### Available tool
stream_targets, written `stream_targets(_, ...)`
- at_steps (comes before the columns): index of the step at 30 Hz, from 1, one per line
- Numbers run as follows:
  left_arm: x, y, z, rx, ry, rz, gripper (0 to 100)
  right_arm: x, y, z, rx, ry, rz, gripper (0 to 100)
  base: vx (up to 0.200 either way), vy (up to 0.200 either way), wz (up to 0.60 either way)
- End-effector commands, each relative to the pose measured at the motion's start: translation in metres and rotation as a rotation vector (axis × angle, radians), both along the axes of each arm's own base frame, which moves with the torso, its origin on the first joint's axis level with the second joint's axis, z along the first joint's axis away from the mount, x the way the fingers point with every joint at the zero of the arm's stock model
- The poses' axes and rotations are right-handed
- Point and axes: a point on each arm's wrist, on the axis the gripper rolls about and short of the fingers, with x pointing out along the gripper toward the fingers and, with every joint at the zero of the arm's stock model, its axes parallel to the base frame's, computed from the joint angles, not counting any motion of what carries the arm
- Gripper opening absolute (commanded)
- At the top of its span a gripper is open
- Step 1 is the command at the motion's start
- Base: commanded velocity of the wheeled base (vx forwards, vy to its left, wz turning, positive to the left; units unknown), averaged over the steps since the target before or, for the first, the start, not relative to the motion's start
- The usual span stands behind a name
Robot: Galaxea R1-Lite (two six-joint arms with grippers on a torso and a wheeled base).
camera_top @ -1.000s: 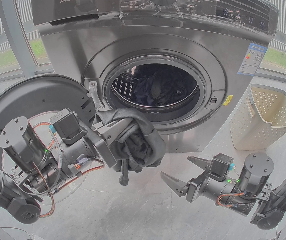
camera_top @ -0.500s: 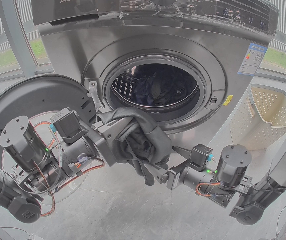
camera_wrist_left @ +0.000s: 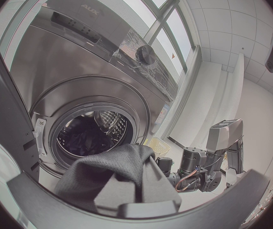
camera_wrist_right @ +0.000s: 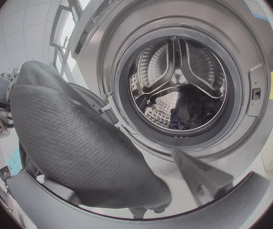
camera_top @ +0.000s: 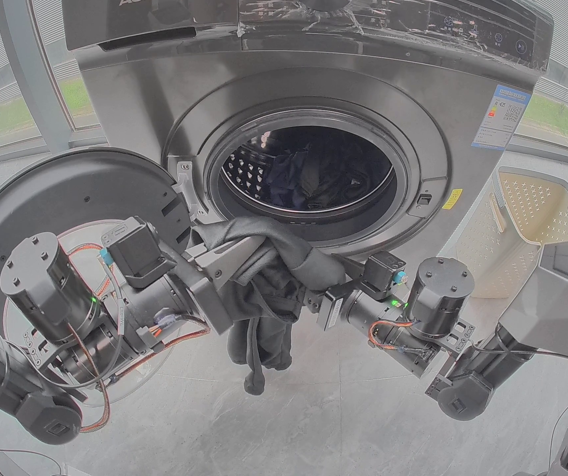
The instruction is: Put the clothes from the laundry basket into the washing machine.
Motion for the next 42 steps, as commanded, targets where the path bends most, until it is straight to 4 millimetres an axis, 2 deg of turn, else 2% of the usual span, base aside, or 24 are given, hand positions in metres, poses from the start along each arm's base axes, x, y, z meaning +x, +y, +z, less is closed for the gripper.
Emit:
stream_targets(1,-0.001,0.0,-0.001,0.002,0.002,-0.001,0,0.005,-0.005,0.003,0.009,-0.009,-0.02,0,0.0,0.0,0.0)
stream_targets(8,0.0,0.002,-0.002,0.006,0.009,0.004,0,-0.004,-0.021,0.022,0.032,-0.036,-0.036,0,0.0,0.0,0.0)
stream_targets(14,0.001,0.001,-0.006,0.013,0.019,0.007,0,-0.02,-0.029,0.03,0.03,-0.035,-0.02,0,0.0,0.0,0.0)
stream_targets(23,0.002,0.001,-0.007,0.011,0.028,0.003,0,-0.028,-0.035,0.038,0.042,-0.046,-0.019,0,0.0,0.0,0.0)
stream_targets(24,0.002,0.001,-0.008,0.005,0.042,-0.001,100,-0.031,-0.037,0.044,0.055,-0.061,-0.019,0,0.0,0.0,0.0)
stream_targets(27,0.001,0.0,-0.013,0.008,0.073,-0.009,100,-0.035,-0.04,0.054,0.08,-0.084,-0.017,0,0.0,0.0,0.0)
stream_targets(33,-0.001,0.0,-0.039,0.077,0.157,-0.016,100,-0.045,-0.048,0.079,0.134,-0.146,-0.014,0,0.0,0.0,0.0)
stream_targets(36,0.002,-0.003,-0.05,0.106,0.185,-0.014,100,-0.047,-0.049,0.082,0.142,-0.156,-0.009,0,0.0,0.0,0.0)
stream_targets(37,0.004,-0.004,-0.06,0.13,0.214,-0.012,100,-0.05,-0.047,0.084,0.148,-0.159,0.002,0,0.0,0.0,0.0)
stream_targets(42,0.009,-0.005,-0.073,0.157,0.249,-0.006,100,-0.05,-0.044,0.087,0.158,-0.168,0.011,0,0.0,0.0,0.0)
